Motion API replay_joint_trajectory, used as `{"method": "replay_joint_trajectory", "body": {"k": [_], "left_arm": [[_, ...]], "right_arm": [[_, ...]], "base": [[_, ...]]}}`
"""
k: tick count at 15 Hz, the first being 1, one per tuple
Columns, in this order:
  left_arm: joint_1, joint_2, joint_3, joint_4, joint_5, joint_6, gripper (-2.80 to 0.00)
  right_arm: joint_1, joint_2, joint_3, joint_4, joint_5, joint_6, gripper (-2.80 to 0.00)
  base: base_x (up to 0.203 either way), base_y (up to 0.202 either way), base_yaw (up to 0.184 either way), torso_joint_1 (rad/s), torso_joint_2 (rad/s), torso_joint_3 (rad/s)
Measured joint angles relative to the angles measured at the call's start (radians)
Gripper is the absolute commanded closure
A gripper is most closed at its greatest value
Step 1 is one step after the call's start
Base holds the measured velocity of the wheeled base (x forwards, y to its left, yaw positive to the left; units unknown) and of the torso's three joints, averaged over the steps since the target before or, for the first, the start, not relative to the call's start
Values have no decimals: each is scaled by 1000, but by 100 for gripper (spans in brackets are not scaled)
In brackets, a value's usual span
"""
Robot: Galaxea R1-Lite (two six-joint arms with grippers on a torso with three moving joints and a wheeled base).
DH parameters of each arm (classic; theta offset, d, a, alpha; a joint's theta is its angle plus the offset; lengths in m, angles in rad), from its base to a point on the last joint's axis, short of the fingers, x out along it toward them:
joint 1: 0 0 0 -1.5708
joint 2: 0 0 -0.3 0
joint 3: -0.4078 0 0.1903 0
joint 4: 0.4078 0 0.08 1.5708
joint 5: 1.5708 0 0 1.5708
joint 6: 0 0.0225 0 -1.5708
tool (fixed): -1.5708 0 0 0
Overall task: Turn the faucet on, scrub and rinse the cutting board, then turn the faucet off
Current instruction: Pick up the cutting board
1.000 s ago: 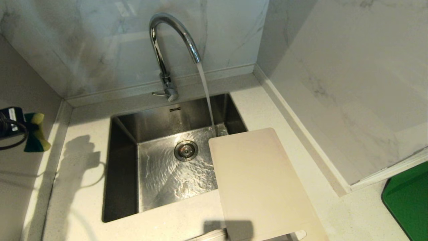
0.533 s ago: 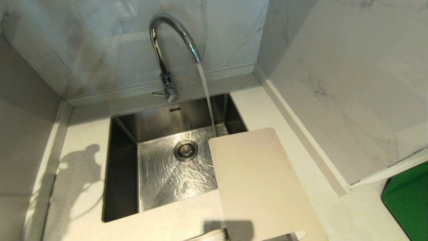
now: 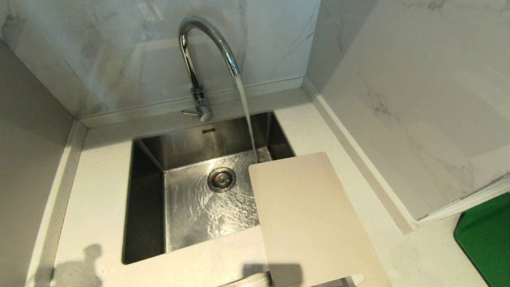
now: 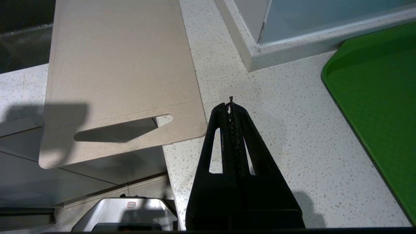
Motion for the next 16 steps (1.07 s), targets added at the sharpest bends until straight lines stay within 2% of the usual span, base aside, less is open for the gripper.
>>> {"method": "replay_joint_trajectory", "body": {"k": [3, 5, 8, 12, 14, 16], "left_arm": [[-33, -130, 205, -17, 4, 3, 0], [-45, -172, 316, -99, 10, -2, 0], [-104, -210, 423, -206, 8, 11, 0], [-144, -338, 514, -212, 20, 71, 0], [-152, -418, 563, -231, 65, 122, 0], [-156, -456, 630, -332, 159, 163, 0]], "right_arm": [[0, 0, 0, 0, -1, 0, 0], [0, 0, 0, 0, 0, 0, 0], [0, 0, 0, 0, 0, 0, 0], [0, 0, 0, 0, 0, 0, 0], [0, 0, 0, 0, -1, 0, 0], [0, 0, 0, 0, 0, 0, 0]], "base": [[0, 0, 0, 0, 0, 0], [0, 0, 0, 0, 0, 0], [0, 0, 0, 0, 0, 0], [0, 0, 0, 0, 0, 0], [0, 0, 0, 0, 0, 0], [0, 0, 0, 0, 0, 0]]}}
